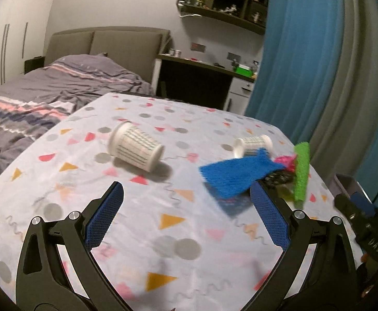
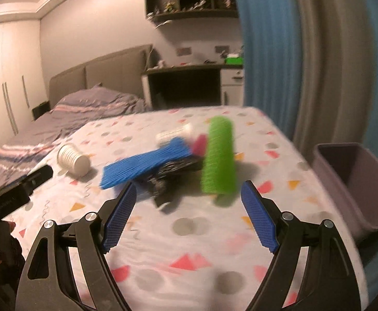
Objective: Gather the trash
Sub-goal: 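Move both tools back over the remaining trash on the bed, then grasp the blue mesh net with the right tool while the left tool grasps the green-grid cup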
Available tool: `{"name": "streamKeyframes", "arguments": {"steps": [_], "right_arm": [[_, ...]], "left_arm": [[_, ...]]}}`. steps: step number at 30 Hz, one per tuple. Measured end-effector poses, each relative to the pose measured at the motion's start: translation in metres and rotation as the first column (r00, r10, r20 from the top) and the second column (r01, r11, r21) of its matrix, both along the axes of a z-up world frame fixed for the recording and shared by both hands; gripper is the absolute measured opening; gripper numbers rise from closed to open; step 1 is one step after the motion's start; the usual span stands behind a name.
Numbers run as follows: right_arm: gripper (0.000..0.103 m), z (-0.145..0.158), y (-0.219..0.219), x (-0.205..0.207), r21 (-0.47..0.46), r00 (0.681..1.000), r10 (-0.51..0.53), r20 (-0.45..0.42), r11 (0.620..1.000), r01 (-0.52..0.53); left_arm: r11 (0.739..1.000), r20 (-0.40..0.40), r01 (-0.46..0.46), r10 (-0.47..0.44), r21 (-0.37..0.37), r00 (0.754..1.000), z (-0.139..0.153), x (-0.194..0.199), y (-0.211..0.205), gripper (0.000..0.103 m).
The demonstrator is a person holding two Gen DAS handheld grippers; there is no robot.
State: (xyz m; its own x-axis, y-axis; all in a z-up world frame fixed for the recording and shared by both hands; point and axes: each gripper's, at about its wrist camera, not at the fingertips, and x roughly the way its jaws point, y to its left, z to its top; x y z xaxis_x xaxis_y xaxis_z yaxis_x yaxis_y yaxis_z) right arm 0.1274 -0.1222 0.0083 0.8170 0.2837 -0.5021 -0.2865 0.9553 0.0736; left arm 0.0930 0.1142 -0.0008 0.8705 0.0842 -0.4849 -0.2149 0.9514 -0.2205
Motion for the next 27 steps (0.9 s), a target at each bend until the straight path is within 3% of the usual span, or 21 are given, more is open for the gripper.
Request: {"name": "streamKeyframes", "arguments": {"steps": [8,21,26,27], "right_arm": [[0.074,-0.018,0.055,0.027,0.019,0.991,0.082,-0.108,0.997,-0.081],[0.059,-0.044,0.103,0.076,0.177,0.940,0.140,-0.311,0.980,-0.087],[0.044,-0.049,0.104,0.087,0.213,0.926,0.138,-0.352,0.975,-0.064],[0.036,-0.049,0.105,0.088,0.215,0.924,0.141,-0.355,0.974,-0.066]], "left_arm": [[0.997,-0.003,-0.076,0.075,-0.001,0.997,-0.006,-0.007,0.039,0.097],[0.994,-0.003,-0.107,0.107,-0.009,0.994,-0.011,-0.010,0.071,0.097],[0.995,-0.004,-0.098,0.098,-0.008,0.995,-0.011,-0.008,0.073,0.097],[0.995,-0.005,-0.096,0.096,-0.008,0.995,-0.011,-0.007,0.074,0.097]]}}
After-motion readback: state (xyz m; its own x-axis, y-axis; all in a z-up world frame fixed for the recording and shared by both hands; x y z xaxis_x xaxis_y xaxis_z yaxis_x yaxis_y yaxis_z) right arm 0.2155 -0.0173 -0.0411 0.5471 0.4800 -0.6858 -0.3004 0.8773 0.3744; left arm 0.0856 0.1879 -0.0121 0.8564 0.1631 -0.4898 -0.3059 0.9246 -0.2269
